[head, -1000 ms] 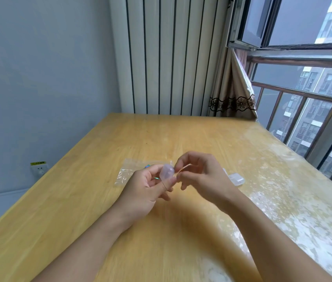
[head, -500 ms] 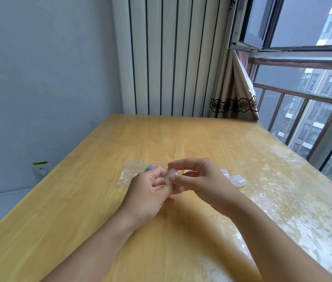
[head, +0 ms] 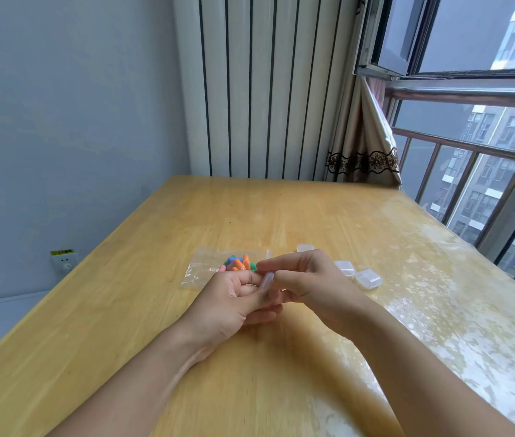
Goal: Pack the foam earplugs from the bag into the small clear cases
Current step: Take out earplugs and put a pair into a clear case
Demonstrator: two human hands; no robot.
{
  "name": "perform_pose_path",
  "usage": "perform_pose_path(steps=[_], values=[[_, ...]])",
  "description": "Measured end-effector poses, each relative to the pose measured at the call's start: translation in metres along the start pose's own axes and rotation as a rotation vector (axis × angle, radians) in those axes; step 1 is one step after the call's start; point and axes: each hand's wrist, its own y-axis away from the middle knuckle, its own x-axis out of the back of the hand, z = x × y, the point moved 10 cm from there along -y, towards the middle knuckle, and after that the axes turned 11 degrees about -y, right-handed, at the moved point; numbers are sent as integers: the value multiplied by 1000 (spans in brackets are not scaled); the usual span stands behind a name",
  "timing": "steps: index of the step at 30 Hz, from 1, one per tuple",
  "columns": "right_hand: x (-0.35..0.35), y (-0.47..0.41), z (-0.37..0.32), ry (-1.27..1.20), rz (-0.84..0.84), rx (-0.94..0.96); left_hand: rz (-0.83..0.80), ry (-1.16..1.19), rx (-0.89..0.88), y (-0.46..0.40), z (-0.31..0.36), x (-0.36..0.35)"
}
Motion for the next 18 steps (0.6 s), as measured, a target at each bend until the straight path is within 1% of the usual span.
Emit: perform_pose_path(steps=[7,11,14,18], values=[[0,0,1,37,-11,19,-79,20,58,5,0,-3],[-1,-2,-5,-43,-29,41,-109,62,84,8,5,-3],[-1,1,-12,-33,-75,83,-120,72,86,10,10,-2],[-2,7,-23,-12,-169,112,-202,101,90,13,15,-4]])
